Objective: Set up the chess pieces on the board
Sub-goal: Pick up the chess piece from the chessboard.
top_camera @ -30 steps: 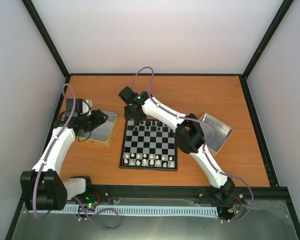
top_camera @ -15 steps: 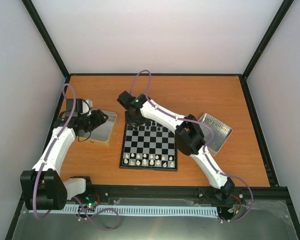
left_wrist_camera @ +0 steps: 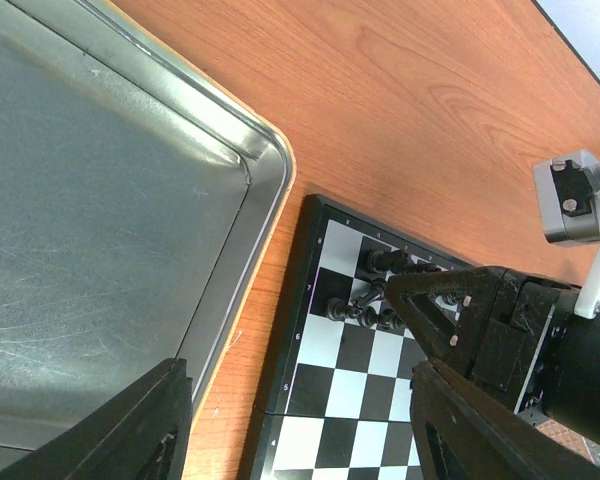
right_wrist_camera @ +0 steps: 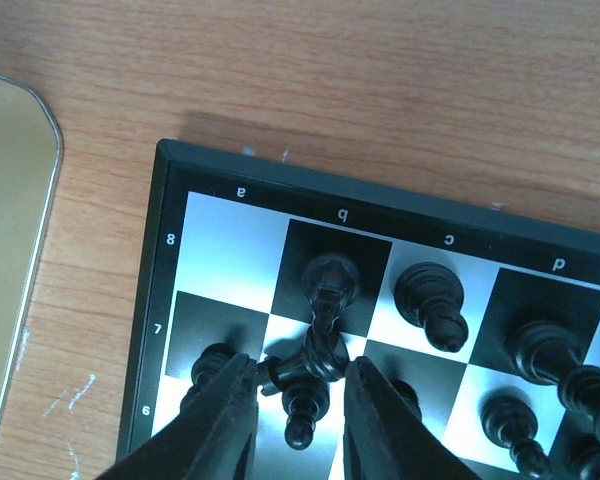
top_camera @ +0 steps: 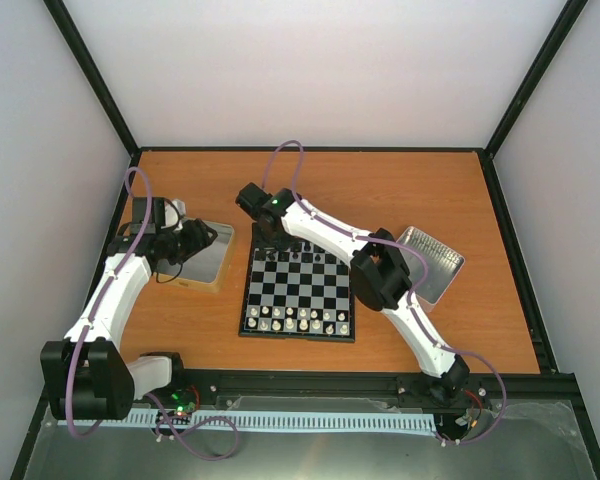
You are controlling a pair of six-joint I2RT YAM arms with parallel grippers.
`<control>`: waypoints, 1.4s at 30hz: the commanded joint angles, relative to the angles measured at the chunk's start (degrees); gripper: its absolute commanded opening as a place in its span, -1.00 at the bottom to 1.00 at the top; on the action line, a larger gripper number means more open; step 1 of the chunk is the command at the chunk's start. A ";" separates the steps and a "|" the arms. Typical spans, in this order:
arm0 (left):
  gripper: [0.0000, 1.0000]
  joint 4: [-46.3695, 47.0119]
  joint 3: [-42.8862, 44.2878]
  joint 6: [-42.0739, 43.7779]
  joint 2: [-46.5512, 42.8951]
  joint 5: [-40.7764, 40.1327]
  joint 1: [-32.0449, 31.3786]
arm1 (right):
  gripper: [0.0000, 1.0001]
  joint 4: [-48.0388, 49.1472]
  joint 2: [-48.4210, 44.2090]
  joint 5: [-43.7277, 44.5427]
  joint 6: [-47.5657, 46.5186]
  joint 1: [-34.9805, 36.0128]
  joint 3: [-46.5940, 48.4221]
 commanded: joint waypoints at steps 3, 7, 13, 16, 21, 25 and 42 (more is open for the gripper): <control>0.22 -0.27 0.20 0.04 0.44 0.61 0.53 | -0.56 0.08 0.80 1.49 0.85 -0.36 1.33; 0.22 -0.26 0.42 0.04 0.65 0.56 0.51 | -0.57 -0.56 1.62 1.96 1.04 -0.55 1.63; 0.22 -0.12 0.46 0.04 1.13 0.79 0.55 | -0.54 -0.52 2.92 1.17 0.67 -0.82 1.61; 0.22 -0.08 0.58 0.05 1.22 0.71 0.53 | -0.54 -0.20 3.38 0.56 0.39 -0.96 1.62; 0.22 -0.08 0.70 0.04 1.66 0.83 0.53 | -0.53 0.11 4.14 -0.02 0.24 -1.08 1.62; 0.22 -0.03 0.72 0.05 1.71 0.79 0.53 | -0.54 0.59 4.51 -0.66 0.08 -1.30 1.59; 0.22 -0.16 0.66 0.04 1.43 0.70 0.51 | -0.75 1.41 3.50 -1.65 0.28 -1.61 1.19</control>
